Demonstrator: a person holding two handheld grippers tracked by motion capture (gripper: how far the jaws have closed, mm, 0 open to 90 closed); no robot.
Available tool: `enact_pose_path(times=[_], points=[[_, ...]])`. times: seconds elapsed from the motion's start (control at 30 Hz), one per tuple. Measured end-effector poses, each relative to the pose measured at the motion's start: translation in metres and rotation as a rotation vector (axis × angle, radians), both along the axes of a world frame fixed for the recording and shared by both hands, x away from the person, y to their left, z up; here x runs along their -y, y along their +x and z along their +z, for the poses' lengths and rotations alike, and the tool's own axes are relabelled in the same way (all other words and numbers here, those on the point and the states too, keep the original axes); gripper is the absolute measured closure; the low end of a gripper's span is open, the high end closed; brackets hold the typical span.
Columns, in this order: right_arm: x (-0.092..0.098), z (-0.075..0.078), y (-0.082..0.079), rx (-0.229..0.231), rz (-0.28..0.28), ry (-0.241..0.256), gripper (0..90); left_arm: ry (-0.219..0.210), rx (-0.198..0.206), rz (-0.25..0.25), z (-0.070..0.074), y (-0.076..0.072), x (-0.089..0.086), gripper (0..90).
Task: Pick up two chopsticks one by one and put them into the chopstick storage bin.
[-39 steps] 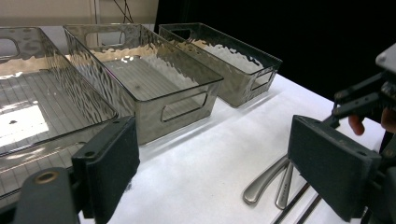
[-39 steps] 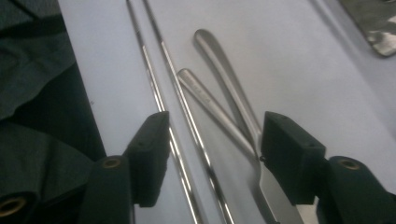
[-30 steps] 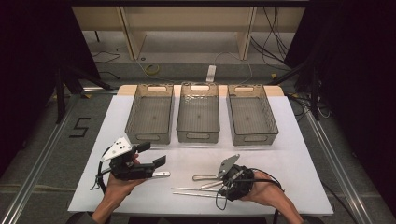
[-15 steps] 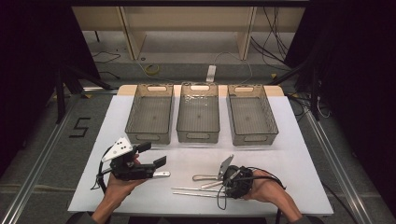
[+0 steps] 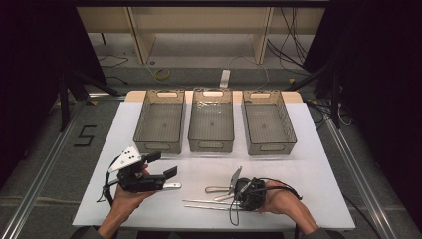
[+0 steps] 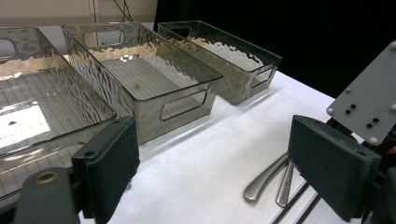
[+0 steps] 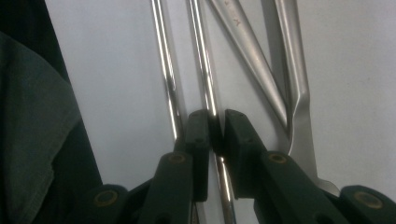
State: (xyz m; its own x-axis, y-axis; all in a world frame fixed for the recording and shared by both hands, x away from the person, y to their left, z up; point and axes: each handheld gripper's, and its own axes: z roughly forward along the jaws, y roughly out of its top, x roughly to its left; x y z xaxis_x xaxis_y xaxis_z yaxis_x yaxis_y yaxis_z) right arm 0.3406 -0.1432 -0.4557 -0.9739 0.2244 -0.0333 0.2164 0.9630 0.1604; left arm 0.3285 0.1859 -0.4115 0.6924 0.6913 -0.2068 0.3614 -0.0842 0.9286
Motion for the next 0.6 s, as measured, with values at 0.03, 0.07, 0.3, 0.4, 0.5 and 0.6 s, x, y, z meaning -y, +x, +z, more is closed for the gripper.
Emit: enact_pose_path(times=[0.03, 0.07, 0.3, 0.4, 0.5, 0.6], points=[[-0.0013, 0.0004, -0.0007, -0.002, -0.002, -0.008, 81.8, 0.0, -0.001, 0.0, 0.0, 0.0001, 0.0, 16.1], [-0.0023, 0.0005, 0.0001, 0.0, 0.028, -0.018, 82.5, 0.0, -0.001, 0.0, -0.0001, 0.0001, 0.0, 16.1], [-0.0045, 0.0007, -0.0018, 0.007, 0.077, -0.032, 84.6, 0.0, 0.0, 0.0, 0.0, 0.0001, -0.0001, 16.1], [-0.0052, 0.0006, -0.0026, 0.014, 0.092, -0.032, 85.1, 0.0, 0.0, 0.0, 0.0001, 0.0001, 0.0, 16.1], [-0.0049, 0.0003, -0.0043, 0.02, 0.1, -0.032, 85.4, 0.001, -0.002, 0.0, 0.0002, 0.0002, -0.0002, 16.1], [-0.0049, 0.0003, -0.0042, 0.033, 0.112, -0.024, 85.5, 0.0, -0.003, 0.0, 0.0001, 0.0003, 0.0, 16.1]])
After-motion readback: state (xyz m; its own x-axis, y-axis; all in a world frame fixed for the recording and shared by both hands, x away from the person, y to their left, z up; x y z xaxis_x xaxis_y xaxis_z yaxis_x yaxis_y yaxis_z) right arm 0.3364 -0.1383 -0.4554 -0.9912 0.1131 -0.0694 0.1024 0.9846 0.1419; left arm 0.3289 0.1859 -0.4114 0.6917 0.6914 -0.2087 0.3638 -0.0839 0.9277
